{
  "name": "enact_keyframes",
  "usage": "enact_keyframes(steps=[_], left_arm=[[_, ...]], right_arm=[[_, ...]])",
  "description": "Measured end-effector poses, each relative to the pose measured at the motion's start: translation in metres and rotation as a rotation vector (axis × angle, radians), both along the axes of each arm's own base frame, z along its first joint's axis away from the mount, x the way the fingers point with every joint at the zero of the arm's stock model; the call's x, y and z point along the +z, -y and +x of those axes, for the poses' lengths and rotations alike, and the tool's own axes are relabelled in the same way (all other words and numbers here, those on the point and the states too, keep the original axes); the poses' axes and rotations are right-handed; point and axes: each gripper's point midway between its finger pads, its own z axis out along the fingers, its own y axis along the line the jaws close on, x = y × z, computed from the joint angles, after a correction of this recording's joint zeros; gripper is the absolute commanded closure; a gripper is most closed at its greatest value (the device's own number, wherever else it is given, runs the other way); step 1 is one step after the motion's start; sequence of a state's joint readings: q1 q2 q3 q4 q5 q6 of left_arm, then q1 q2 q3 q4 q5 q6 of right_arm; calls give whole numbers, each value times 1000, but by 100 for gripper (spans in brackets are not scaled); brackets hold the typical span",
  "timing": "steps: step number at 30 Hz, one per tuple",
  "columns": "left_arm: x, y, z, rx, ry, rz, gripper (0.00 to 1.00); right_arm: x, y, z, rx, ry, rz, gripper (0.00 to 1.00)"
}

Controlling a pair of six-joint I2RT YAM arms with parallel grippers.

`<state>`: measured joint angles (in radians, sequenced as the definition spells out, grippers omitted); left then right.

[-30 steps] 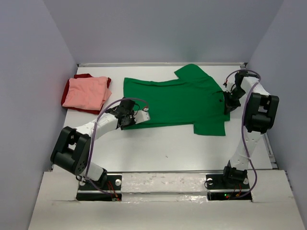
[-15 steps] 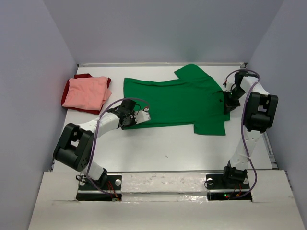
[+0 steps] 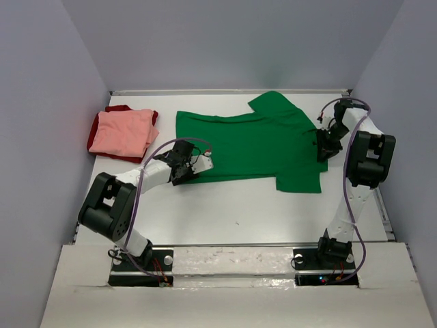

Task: Fold and stack the t-shirts
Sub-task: Fold the tshirt

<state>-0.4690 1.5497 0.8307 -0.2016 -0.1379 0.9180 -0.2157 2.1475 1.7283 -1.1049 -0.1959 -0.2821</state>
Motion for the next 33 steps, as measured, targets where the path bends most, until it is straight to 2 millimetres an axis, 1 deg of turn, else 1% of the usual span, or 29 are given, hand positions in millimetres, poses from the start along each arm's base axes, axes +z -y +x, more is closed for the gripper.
enact_keyframes(steps=[2, 7, 9, 10, 11, 13, 14, 15, 16, 17, 18, 19, 20, 21, 22, 23, 24, 25, 26, 27, 29, 32, 33], left_arm=[[2, -2, 3, 9, 15, 9, 29], [8, -9, 9, 40, 58, 42, 28], [13, -14, 10, 57, 78, 55, 28], [18, -16, 11, 70, 98, 59, 27], [23, -18, 12, 81, 114, 63, 26], [34, -22, 14, 104, 151, 64, 24], [40, -24, 15, 120, 170, 64, 23], [51, -28, 15, 146, 203, 54, 22], [55, -29, 16, 153, 213, 48, 21], [65, -32, 16, 175, 237, 31, 20], [77, -35, 16, 196, 259, 2, 17], [88, -39, 18, 223, 283, -35, 16], [97, -43, 19, 245, 300, -68, 14], [106, -47, 20, 268, 322, -104, 13], [112, -51, 21, 288, 336, -130, 12], [119, -57, 21, 313, 354, -159, 8], [126, -65, 20, 343, 375, -188, 2], [130, -72, 18, 370, 395, -214, 1], [130, -79, 16, 394, 405, -232, 1], [130, -84, 14, 412, 415, -248, 1], [122, -96, 8, 446, 408, -269, 1], [103, -108, -3, 480, 361, -315, 1], [100, -111, -5, 489, 352, -327, 1]], right_arm=[[0, 0, 1, 4, 2, -1, 61], [4, 1, 2, 9, 3, -2, 58], [7, 1, 4, 10, 10, -3, 57], [9, 2, 5, 10, 12, -4, 58], [12, 2, 6, 11, 16, -5, 61], [20, 3, 9, 14, 31, -9, 62], [28, 3, 11, 17, 47, -12, 63], [35, 4, 12, 19, 59, -16, 63], [39, 4, 13, 23, 69, -18, 63], [50, 5, 13, 35, 93, -25, 63], [65, 5, 11, 52, 125, -35, 62], [75, 5, 10, 65, 147, -42, 62], [87, 6, 7, 86, 185, -54, 61], [99, 5, 2, 108, 219, -63, 61], [106, 4, -5, 138, 238, -68, 61], [117, 0, -15, 181, 270, -75, 61], [127, -5, -32, 231, 298, -83, 61], [134, -8, -42, 270, 325, -91, 61], [138, -11, -54, 321, 344, -99, 61], [138, -16, -64, 378, 362, -107, 61], [134, -26, -85, 491, 378, -107, 59], [124, -36, -98, 611, 391, -100, 57], [118, -40, -100, 662, 393, -99, 57]])
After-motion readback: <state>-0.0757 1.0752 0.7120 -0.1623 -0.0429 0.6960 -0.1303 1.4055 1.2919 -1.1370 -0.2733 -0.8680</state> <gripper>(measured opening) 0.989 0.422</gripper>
